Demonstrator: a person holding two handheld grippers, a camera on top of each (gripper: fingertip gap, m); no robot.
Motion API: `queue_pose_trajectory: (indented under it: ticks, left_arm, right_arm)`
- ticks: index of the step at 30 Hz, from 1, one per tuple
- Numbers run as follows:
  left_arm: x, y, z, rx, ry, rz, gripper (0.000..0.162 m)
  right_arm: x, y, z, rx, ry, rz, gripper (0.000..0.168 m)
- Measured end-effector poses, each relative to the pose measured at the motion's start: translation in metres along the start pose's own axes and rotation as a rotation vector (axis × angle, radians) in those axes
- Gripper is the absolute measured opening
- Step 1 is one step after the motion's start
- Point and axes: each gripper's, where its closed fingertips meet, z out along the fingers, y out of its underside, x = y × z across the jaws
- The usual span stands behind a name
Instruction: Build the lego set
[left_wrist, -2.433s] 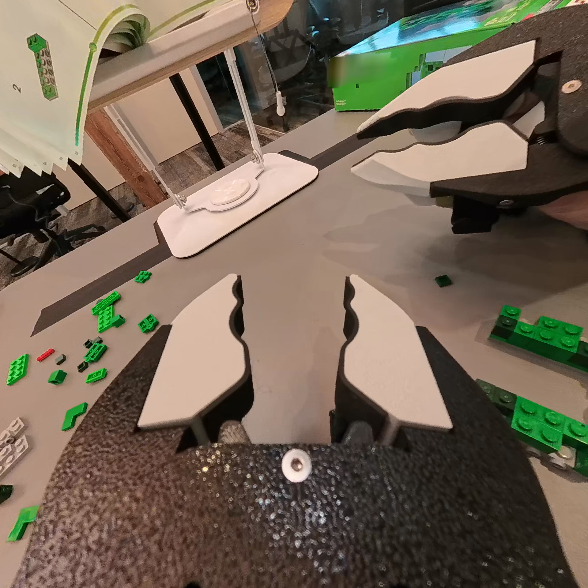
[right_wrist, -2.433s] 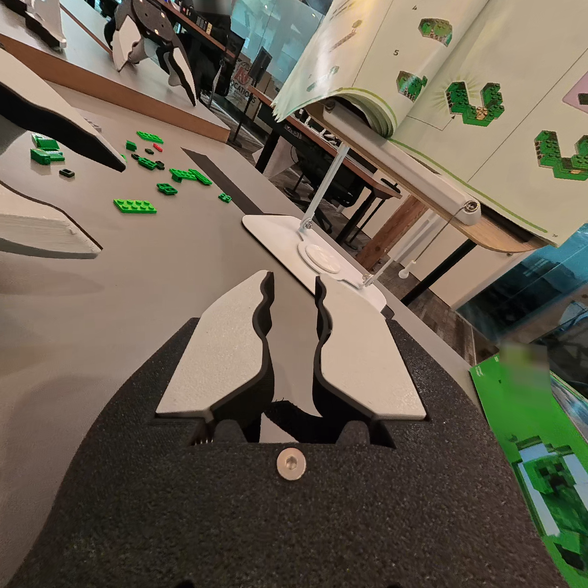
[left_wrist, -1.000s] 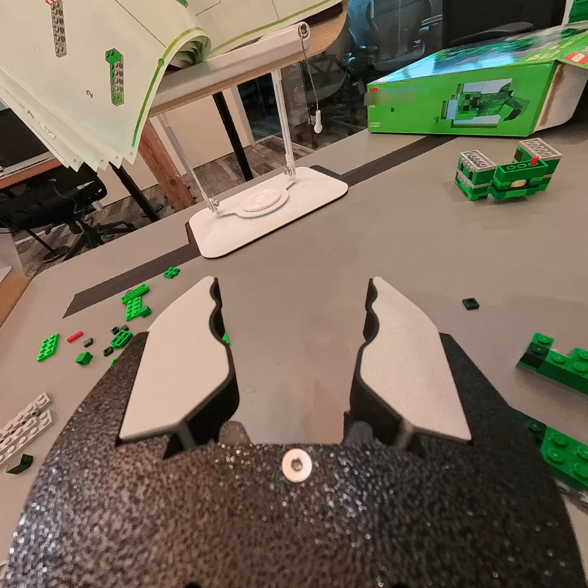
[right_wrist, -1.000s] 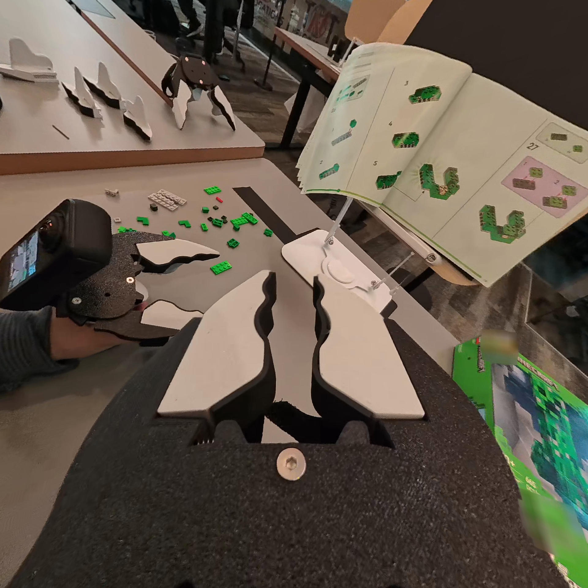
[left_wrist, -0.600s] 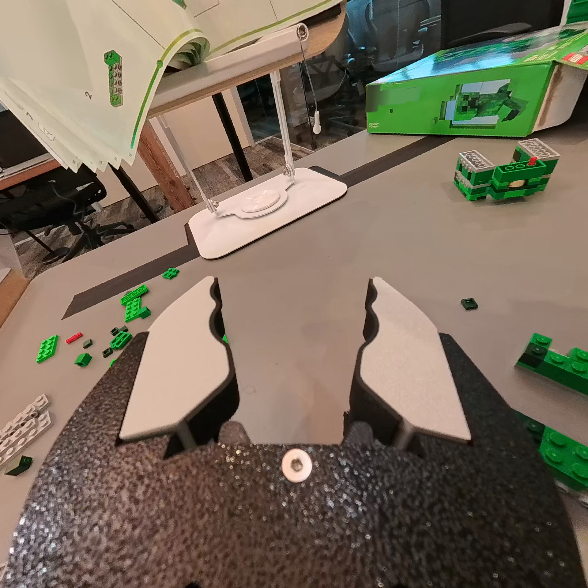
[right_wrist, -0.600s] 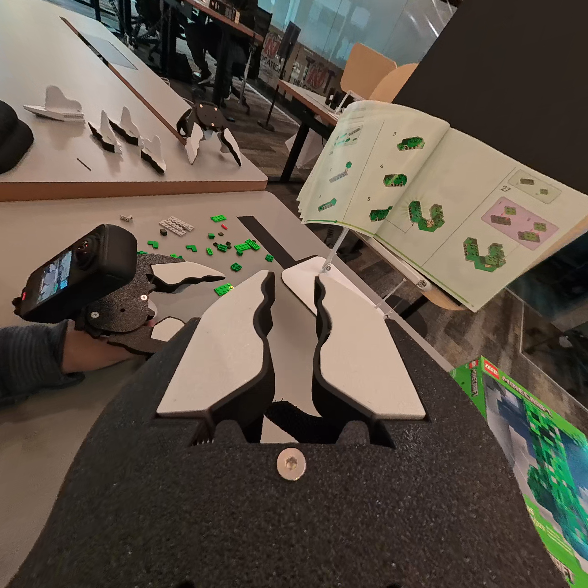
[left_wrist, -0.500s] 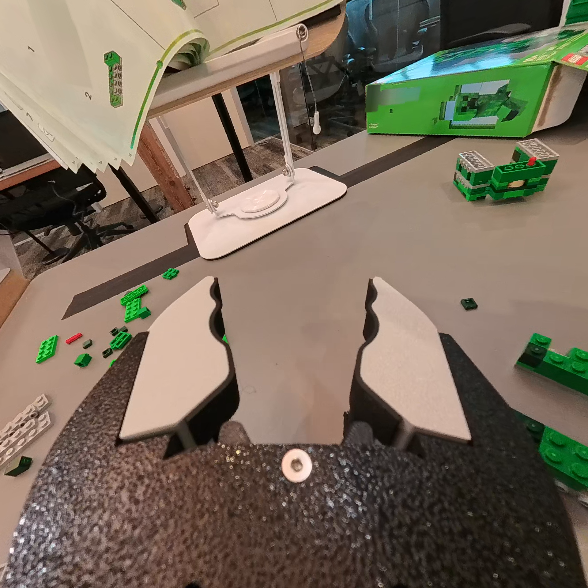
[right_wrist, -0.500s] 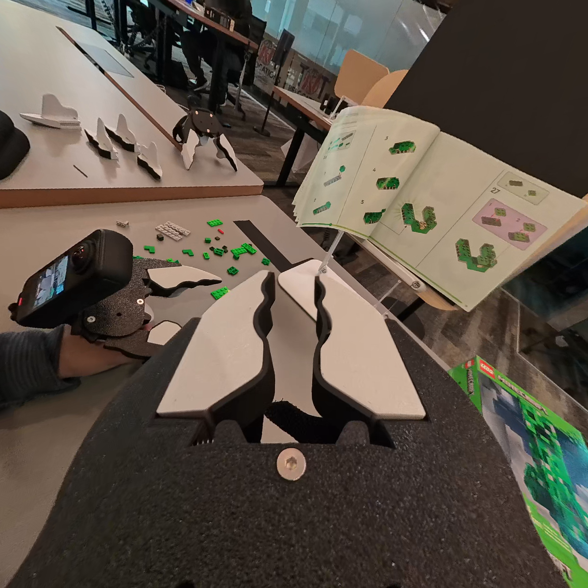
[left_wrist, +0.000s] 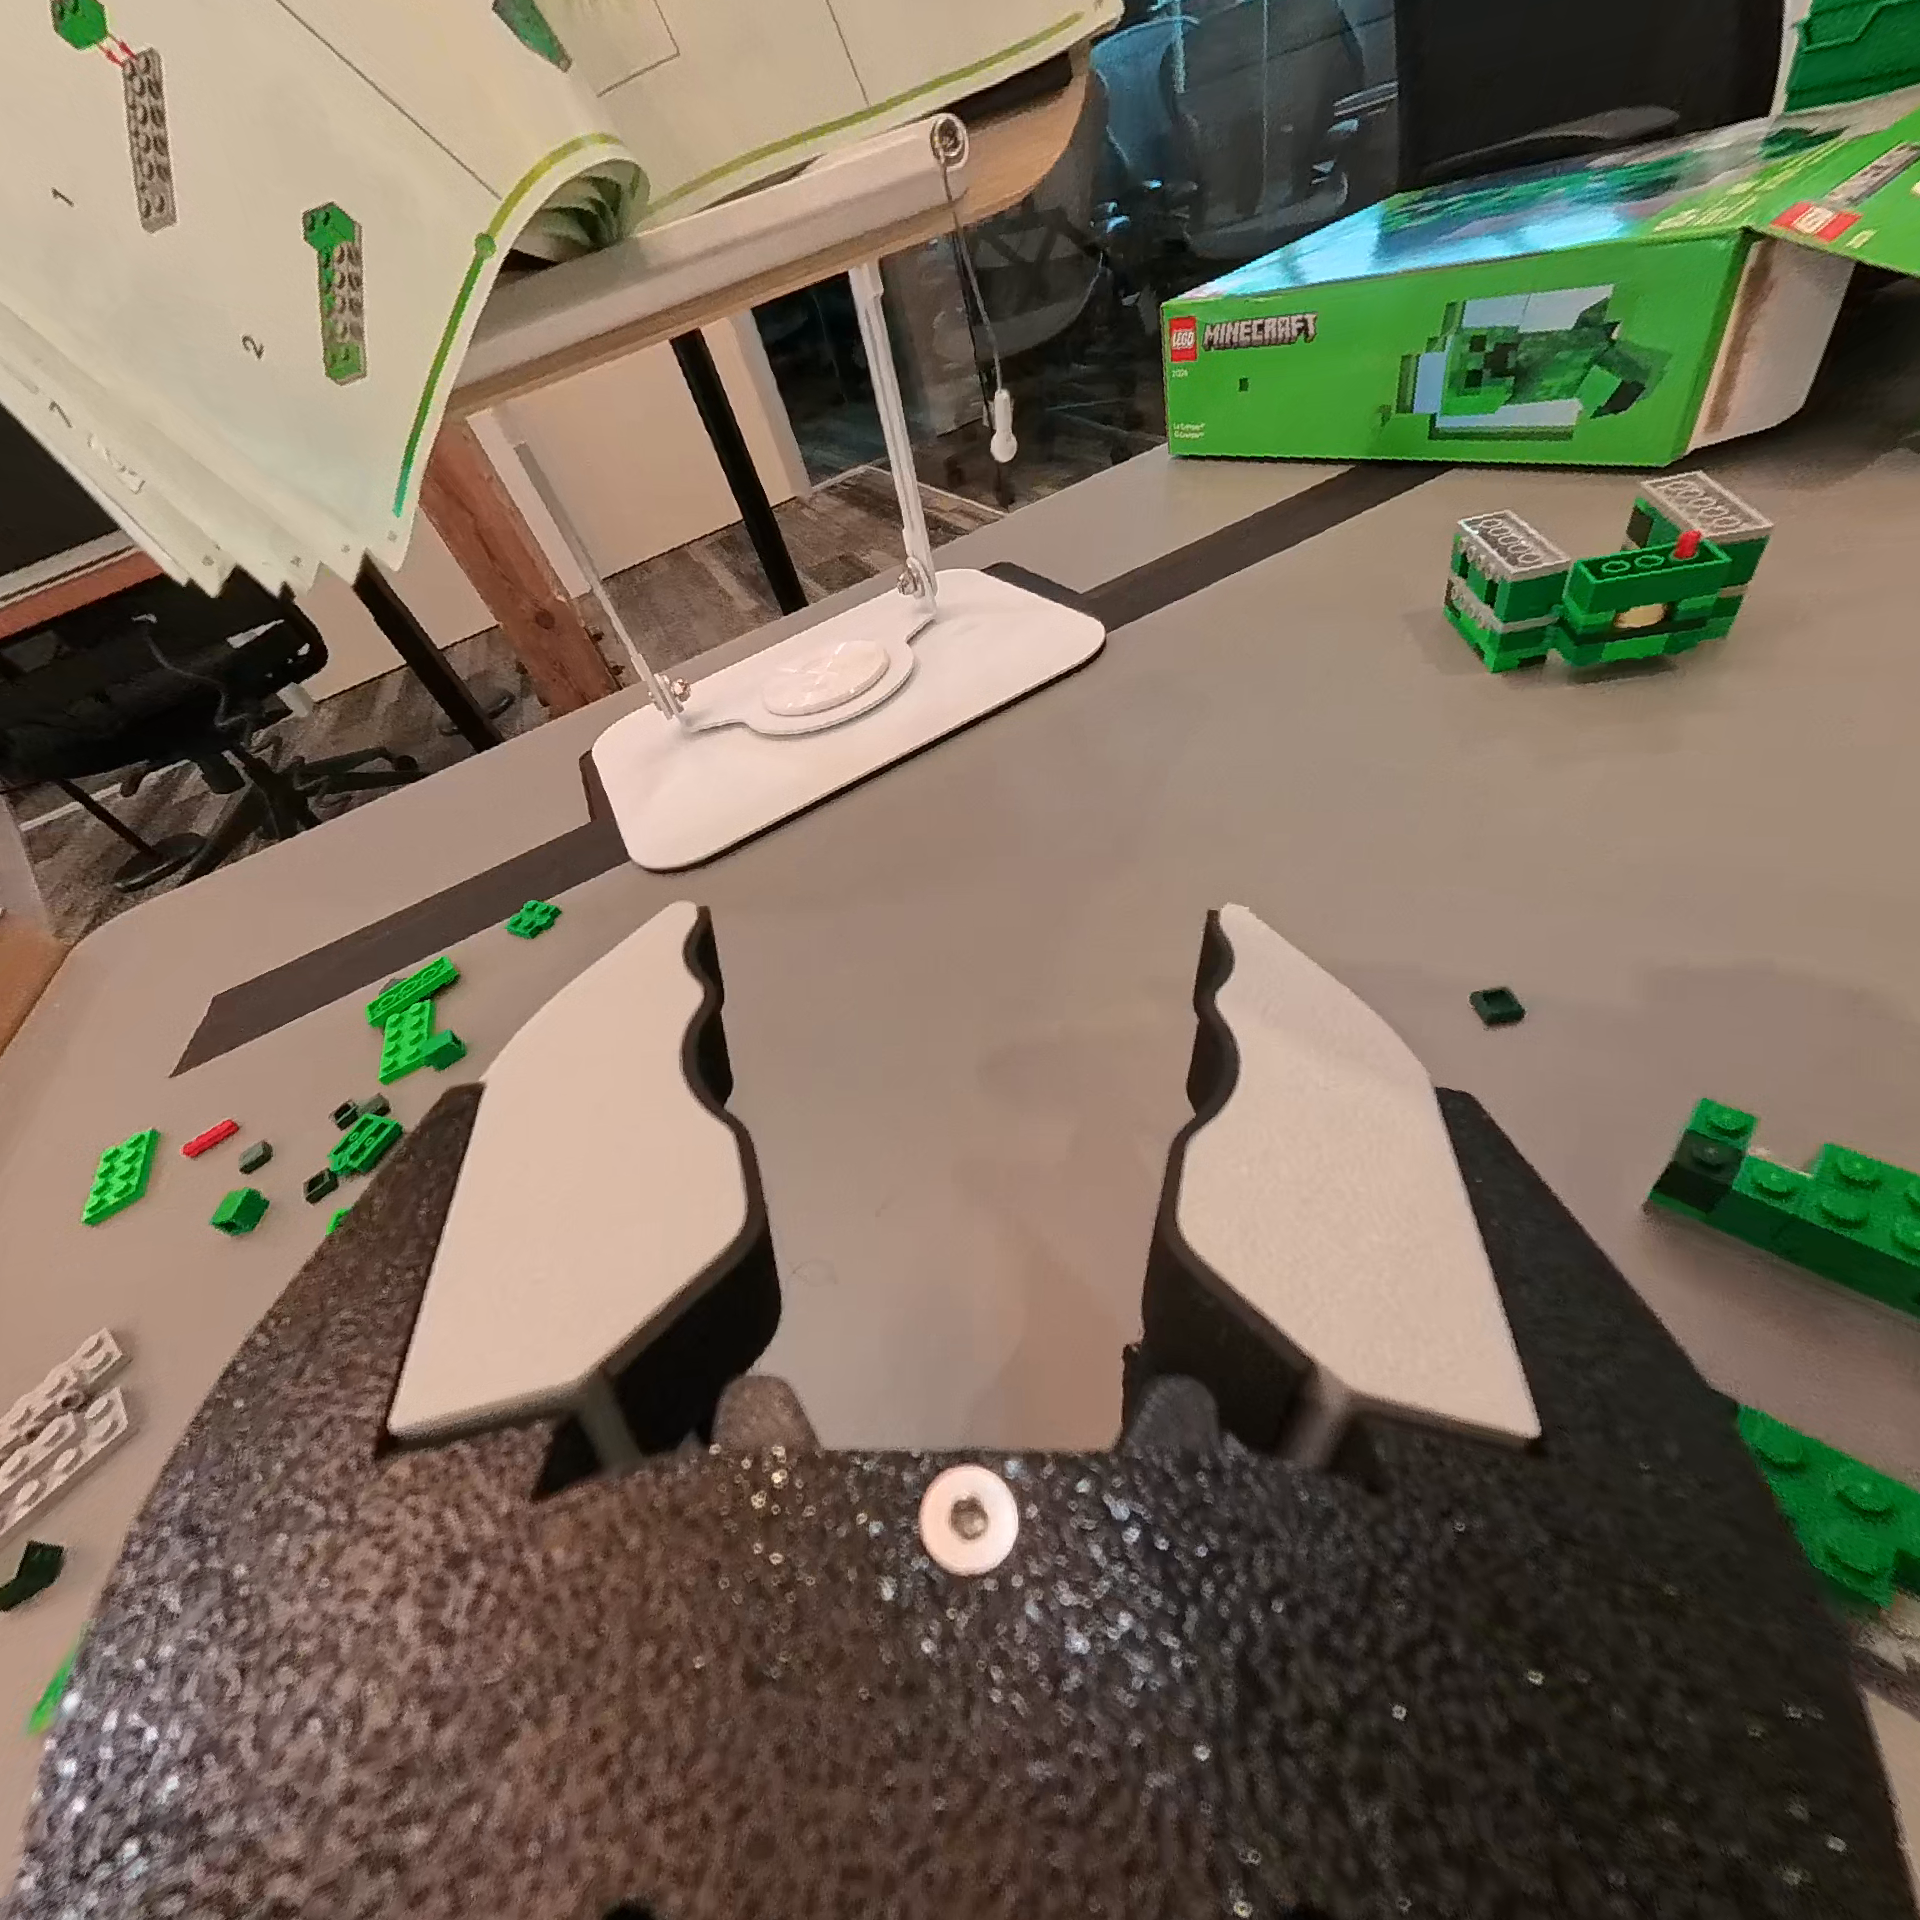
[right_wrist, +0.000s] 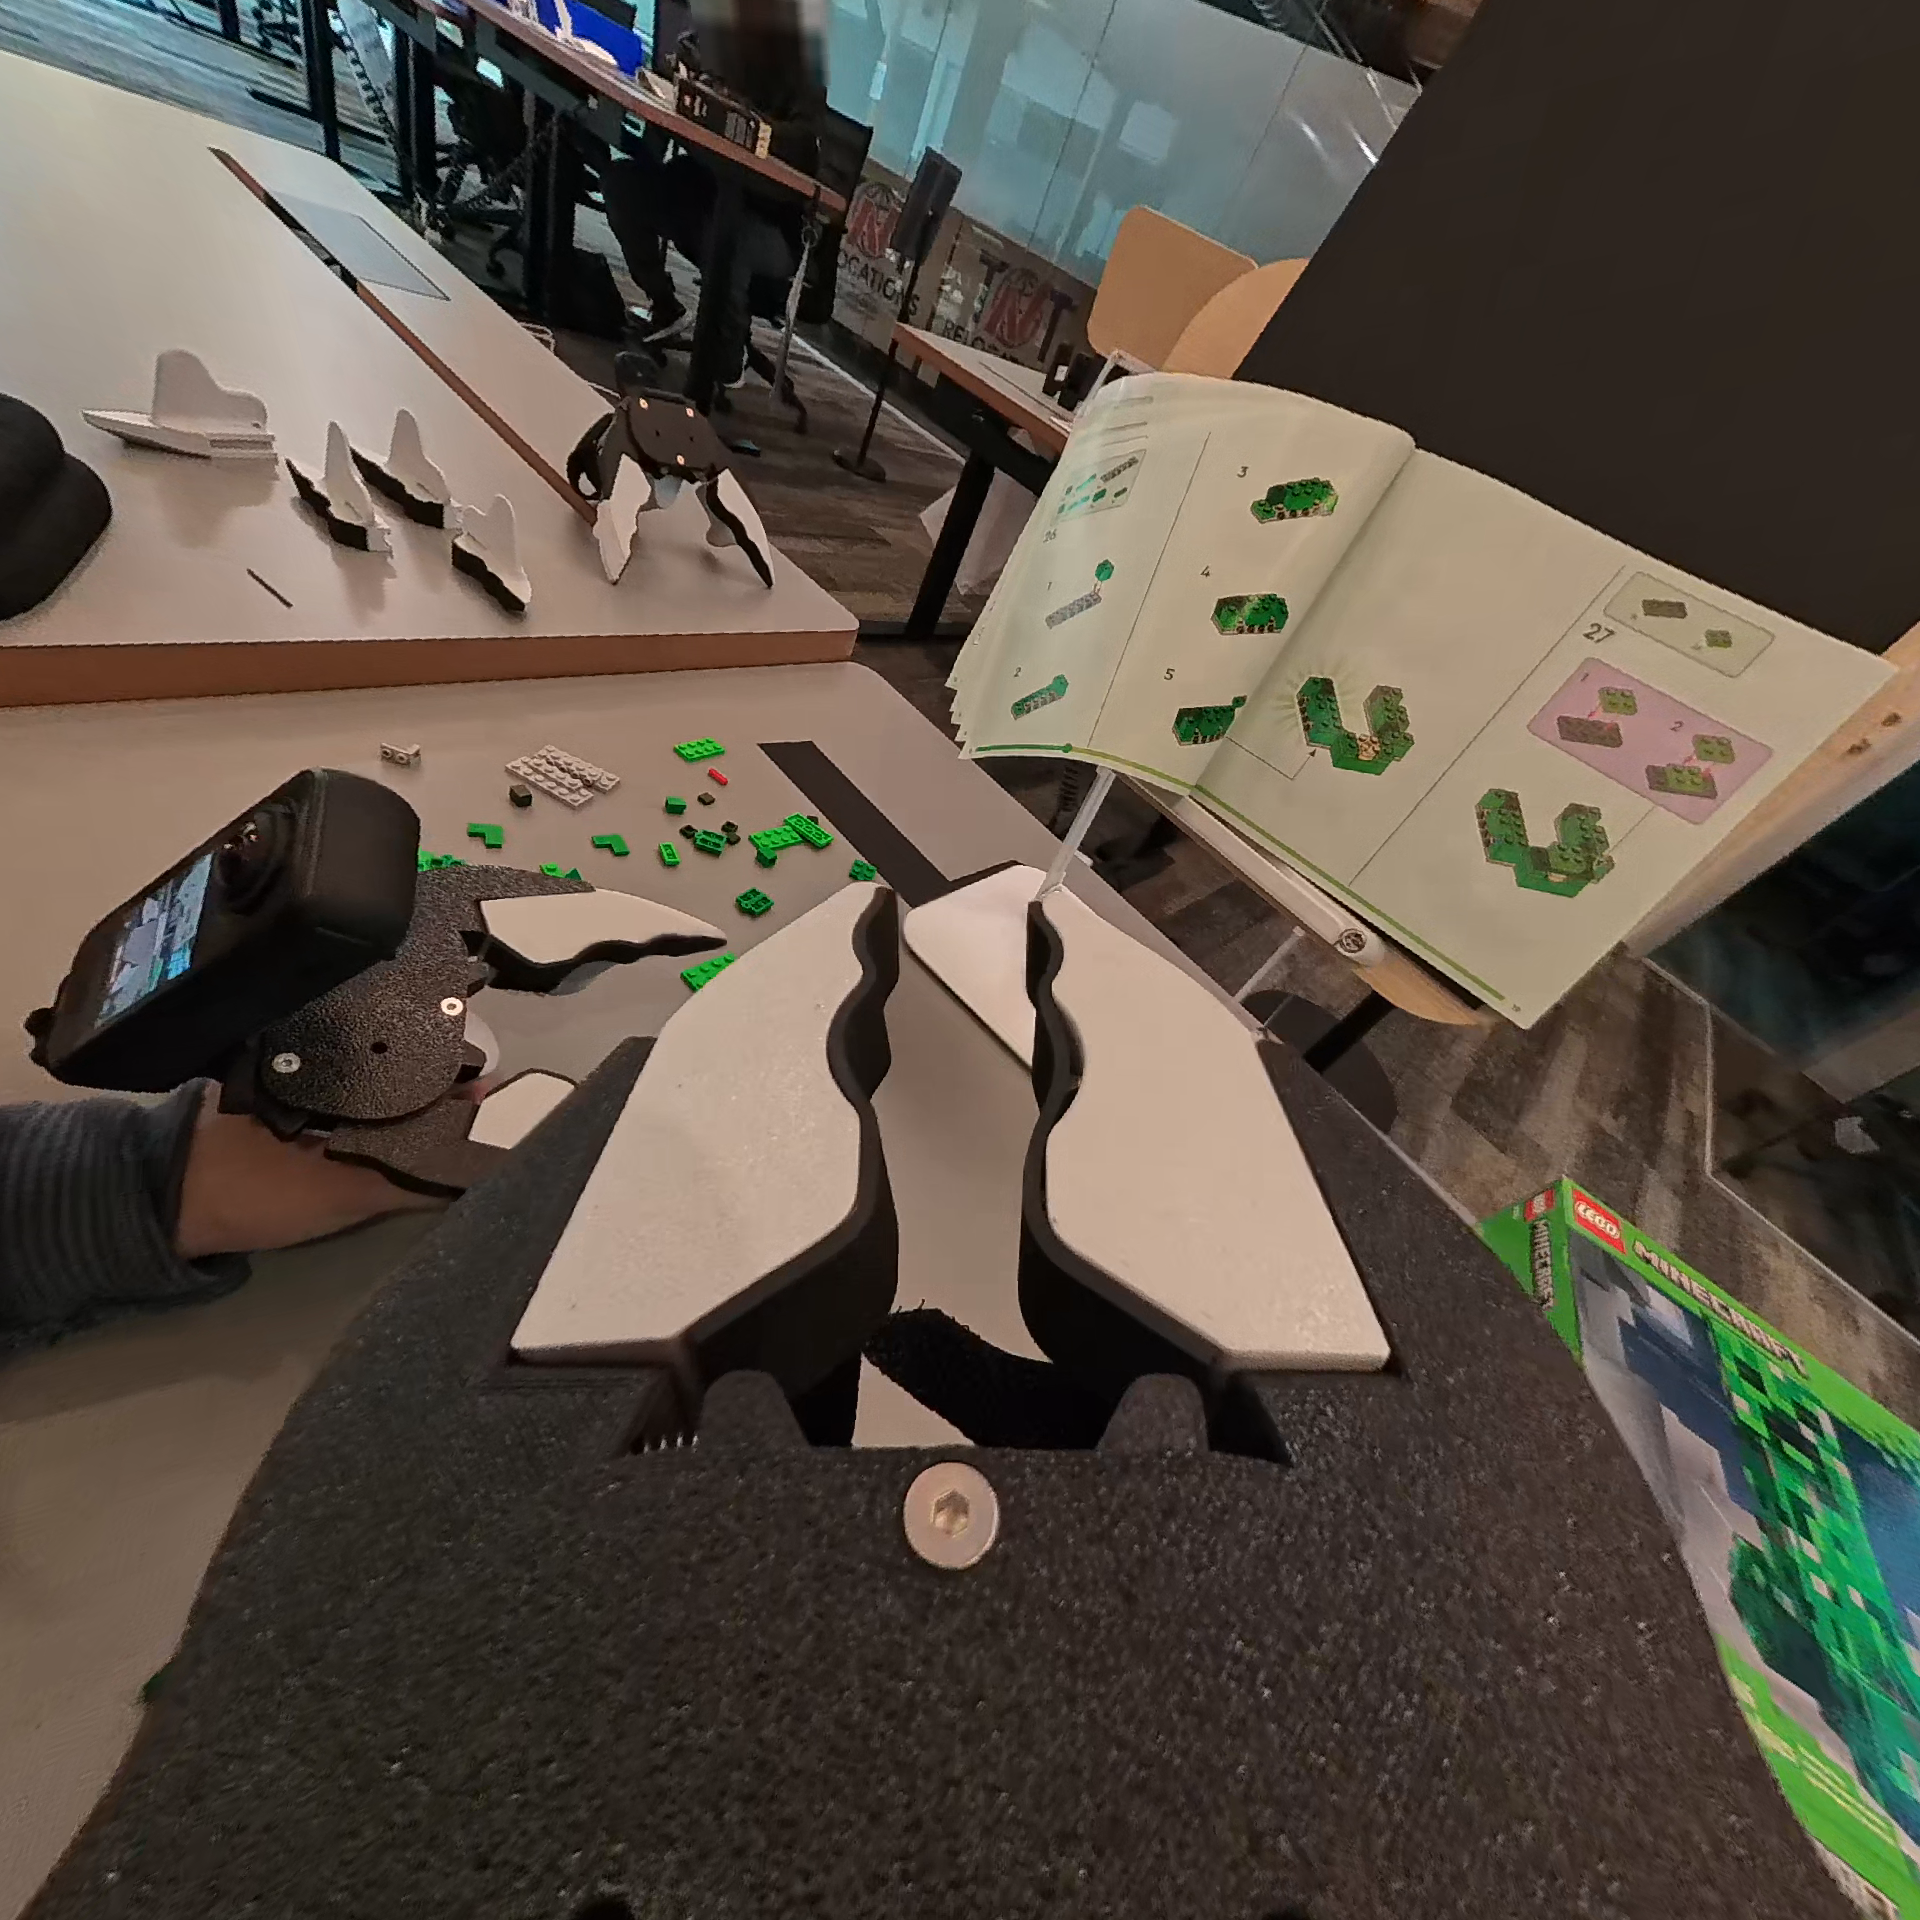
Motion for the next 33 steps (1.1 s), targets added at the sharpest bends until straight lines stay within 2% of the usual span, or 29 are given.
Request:
queue_pose_trajectory:
  ticks: [7,17,24,26,28,30,33]
  left_arm:
    - [-0.009,-0.005,-0.005,0.025,-0.068,0.059,0.087]
    - [-0.034,-0.003,-0.019,0.023,-0.247,0.091,0.086]
    - [-0.039,-0.006,-0.034,0.023,-0.344,0.113,0.086]
    - [-0.040,-0.005,-0.043,0.033,-0.359,0.081,0.086]
    - [-0.040,-0.006,-0.051,0.047,-0.365,0.053,0.086]
    - [-0.039,-0.008,-0.057,0.068,-0.358,0.033,0.085]
    - [-0.037,-0.007,-0.055,0.064,-0.341,0.018,0.085]
  right_arm:
    - [0.004,-0.001,-0.007,0.014,-0.024,0.031,0.030]
    - [0.047,-0.013,-0.060,0.140,0.040,0.125,0.033]
    - [0.055,-0.007,-0.067,0.196,0.017,0.172,0.038]
    - [0.056,0.011,-0.076,0.147,0.040,0.141,0.041]
    - [0.067,0.046,-0.095,0.033,0.096,0.074,0.037]
    - [0.077,0.089,-0.124,-0.079,0.125,0.054,0.030]
    - [0.100,0.168,-0.182,-0.246,0.235,0.092,0.032]
